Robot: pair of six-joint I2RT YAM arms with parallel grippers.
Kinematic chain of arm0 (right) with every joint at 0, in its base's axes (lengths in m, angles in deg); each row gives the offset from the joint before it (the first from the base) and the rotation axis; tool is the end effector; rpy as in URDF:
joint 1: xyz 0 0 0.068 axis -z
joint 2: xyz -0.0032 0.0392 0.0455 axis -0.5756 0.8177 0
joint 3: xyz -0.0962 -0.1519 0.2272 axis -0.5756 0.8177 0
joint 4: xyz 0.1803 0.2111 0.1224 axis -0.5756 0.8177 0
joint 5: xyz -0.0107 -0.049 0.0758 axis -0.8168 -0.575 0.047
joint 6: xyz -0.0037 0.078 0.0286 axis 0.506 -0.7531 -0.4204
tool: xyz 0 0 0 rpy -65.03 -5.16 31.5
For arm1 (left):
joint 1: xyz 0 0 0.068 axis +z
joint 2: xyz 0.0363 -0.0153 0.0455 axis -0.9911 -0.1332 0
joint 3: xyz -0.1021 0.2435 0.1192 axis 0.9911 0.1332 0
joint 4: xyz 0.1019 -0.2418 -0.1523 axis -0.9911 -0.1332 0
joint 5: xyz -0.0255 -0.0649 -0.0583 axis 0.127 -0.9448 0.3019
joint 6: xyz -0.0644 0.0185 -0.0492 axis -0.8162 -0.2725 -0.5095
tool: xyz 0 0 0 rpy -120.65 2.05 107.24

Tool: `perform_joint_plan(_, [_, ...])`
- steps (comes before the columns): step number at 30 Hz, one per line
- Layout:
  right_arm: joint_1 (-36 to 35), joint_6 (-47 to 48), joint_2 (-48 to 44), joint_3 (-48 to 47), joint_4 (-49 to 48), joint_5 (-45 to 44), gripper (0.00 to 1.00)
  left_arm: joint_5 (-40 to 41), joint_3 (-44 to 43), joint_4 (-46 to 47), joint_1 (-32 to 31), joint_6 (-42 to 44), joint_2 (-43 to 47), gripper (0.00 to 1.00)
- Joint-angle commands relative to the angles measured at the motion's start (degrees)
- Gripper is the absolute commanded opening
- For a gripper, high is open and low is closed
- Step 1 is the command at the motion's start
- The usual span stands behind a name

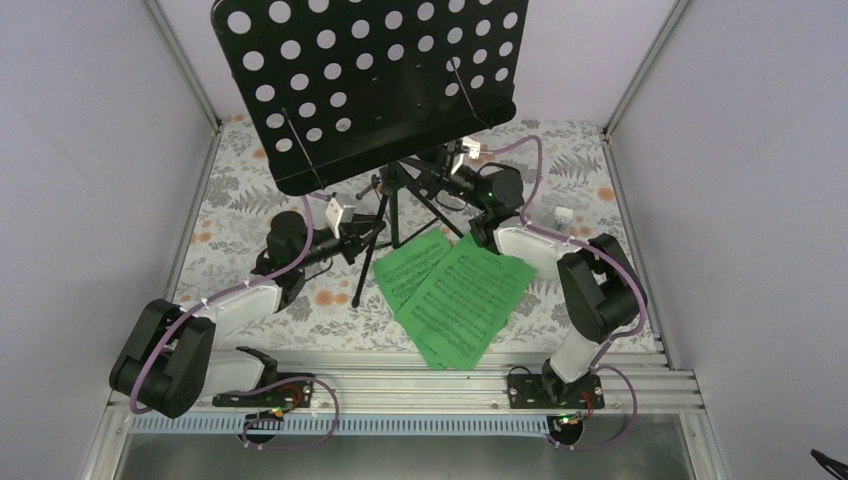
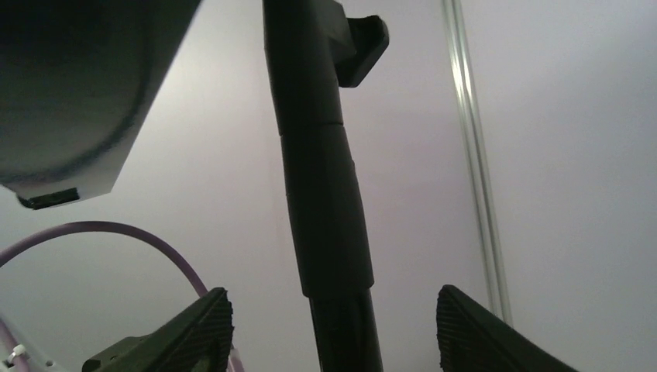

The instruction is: Pack up the instrument practice props

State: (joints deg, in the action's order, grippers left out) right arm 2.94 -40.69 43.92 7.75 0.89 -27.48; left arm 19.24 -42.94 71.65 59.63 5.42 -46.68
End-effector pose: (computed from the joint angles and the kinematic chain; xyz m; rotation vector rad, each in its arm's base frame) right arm 0.3392 0.2660 0.3322 -0.6556 1.0039 1.3108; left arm 0.2639 -0.1594 0.2019 0.6737 1.5982 -1.0128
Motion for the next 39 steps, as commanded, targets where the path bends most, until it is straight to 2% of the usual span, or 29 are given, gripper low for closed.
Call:
perform_joint_plan(1, [-0.3, -1.3, 2.0, -3.6, -0.8, 4.0, 0.58, -1.6, -0.6, 6.9, 0.0, 0.8, 0.2, 0.02])
perform_joint_plan(9, [-1.0, -3.2, 4.5, -7.6, -1.0, 5.8, 0.45, -1.6, -1.3, 5.8, 0.1, 1.6, 0.4, 0.02])
perform_joint_plan(11, [-1.0, -3.8, 4.7, -7.7, -1.9, 5.6, 0.36, -1.5, -1.5, 5.5, 0.0, 1.7, 0.7, 0.02])
perform_joint_plan(14, [-1.1, -3.8, 4.7, -8.4, -2.2, 5.7, 0.14, -0.6, -2.3, 4.8, 0.1, 2.0, 1.3, 0.02])
perform_joint_plan(16, [-1.3, -3.2, 4.5, -9.6, -1.5, 5.7, 0.05, 0.2, -3.9, 3.2, 0.1, 2.8, 2.0, 0.03])
perform_joint_plan(24, [-3.0, 0.1, 5.3, -13.6, 3.1, 5.9, 0.04, 4.3, -14.8, -3.7, 0.8, 6.2, 4.7, 0.02])
perform_joint_plan(36, [-5.1, 3.1, 6.0, -21.6, 7.6, 4.8, 0.04, 8.5, -27.7, -22.0, 2.1, 13.9, 10.2, 0.03])
perform_joint_plan(39, [-6.2, 3.8, 4.6, -21.9, 11.4, 1.0, 0.04, 9.1, -30.5, -27.0, 2.5, 14.0, 11.4, 0.02])
